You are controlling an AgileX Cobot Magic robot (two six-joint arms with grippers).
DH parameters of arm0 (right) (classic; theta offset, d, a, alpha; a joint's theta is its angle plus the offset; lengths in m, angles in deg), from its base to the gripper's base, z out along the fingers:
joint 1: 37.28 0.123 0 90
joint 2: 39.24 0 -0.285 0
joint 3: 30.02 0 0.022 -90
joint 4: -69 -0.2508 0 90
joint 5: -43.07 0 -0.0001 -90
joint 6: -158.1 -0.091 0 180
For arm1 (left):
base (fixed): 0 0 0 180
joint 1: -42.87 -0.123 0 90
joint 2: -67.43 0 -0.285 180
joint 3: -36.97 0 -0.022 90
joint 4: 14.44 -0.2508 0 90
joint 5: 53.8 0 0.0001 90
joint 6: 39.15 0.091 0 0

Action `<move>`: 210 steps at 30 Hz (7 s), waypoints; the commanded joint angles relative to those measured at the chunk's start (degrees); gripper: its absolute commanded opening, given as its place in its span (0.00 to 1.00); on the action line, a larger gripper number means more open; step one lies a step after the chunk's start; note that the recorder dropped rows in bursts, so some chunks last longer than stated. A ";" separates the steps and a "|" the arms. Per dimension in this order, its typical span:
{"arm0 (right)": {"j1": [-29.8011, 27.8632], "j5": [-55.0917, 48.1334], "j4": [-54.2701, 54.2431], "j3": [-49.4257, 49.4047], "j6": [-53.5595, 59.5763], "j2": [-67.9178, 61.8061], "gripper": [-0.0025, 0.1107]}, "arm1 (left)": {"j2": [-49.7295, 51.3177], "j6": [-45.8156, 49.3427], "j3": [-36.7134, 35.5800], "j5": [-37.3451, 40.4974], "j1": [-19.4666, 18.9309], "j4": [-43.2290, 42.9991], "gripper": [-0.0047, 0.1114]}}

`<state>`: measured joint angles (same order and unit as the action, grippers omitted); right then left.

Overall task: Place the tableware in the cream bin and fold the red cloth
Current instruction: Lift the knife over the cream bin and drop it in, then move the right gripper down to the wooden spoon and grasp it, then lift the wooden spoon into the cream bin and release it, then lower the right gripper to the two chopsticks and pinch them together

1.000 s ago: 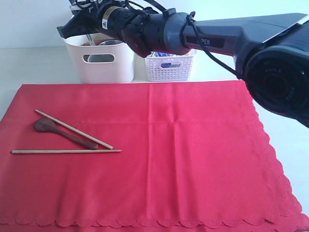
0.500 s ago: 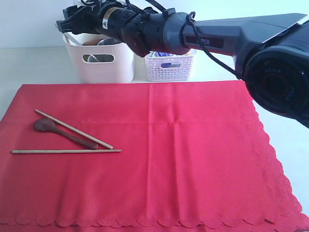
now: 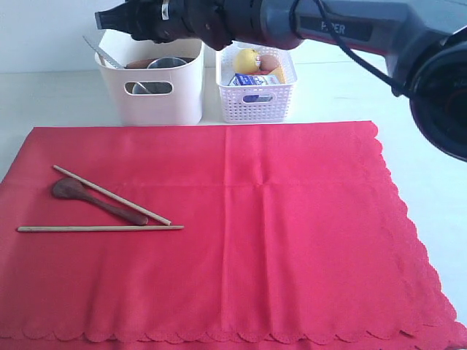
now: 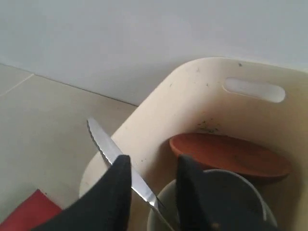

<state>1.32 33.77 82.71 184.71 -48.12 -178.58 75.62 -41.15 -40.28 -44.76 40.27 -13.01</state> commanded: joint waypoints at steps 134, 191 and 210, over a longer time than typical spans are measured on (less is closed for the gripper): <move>4.11 16.27 -26.78 0.46 47.39 -0.18 0.02 | -0.40 0.16 0.03 -0.33 -0.13 0.14 0.05; 4.04 -6.41 -35.55 0.46 48.45 3.59 0.34 | -0.40 0.16 0.03 -0.33 -0.13 0.14 0.05; 4.04 -41.87 -44.31 -0.04 67.85 6.09 0.02 | -0.40 0.16 0.03 -0.33 -0.13 0.14 0.05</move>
<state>5.54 -3.77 42.69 184.93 15.45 -171.53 75.62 -41.15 -40.28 -44.76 40.27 -13.01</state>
